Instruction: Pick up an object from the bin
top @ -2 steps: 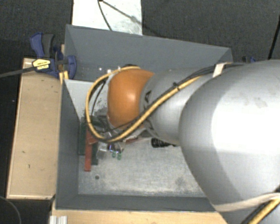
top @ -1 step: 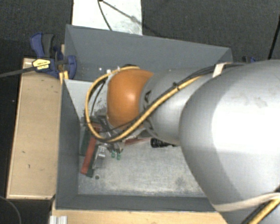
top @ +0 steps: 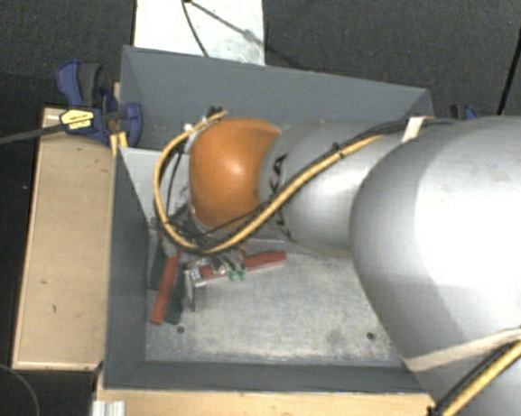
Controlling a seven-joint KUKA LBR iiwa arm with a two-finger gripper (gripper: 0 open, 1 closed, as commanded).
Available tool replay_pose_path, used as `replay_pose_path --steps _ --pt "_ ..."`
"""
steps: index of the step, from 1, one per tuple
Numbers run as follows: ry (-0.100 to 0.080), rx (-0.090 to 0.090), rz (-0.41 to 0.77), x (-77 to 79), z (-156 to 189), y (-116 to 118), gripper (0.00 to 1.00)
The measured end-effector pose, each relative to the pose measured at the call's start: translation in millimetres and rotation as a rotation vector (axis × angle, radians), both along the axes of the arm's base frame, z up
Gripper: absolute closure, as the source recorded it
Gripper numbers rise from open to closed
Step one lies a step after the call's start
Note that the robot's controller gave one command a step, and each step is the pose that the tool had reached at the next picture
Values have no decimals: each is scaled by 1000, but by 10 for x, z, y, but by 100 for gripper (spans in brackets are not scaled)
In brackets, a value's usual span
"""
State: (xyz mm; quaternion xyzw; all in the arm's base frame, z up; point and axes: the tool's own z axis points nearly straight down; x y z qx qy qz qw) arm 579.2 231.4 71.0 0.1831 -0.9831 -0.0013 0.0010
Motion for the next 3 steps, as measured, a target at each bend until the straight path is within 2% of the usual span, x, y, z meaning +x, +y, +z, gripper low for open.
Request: replay_pose_path --steps 1,2,3 --pt "-6 1 -3 22 28 0 100" --pt "-2 0 -3 5 3 -5 0" --pt "-9 1 456 77 5 69 0"
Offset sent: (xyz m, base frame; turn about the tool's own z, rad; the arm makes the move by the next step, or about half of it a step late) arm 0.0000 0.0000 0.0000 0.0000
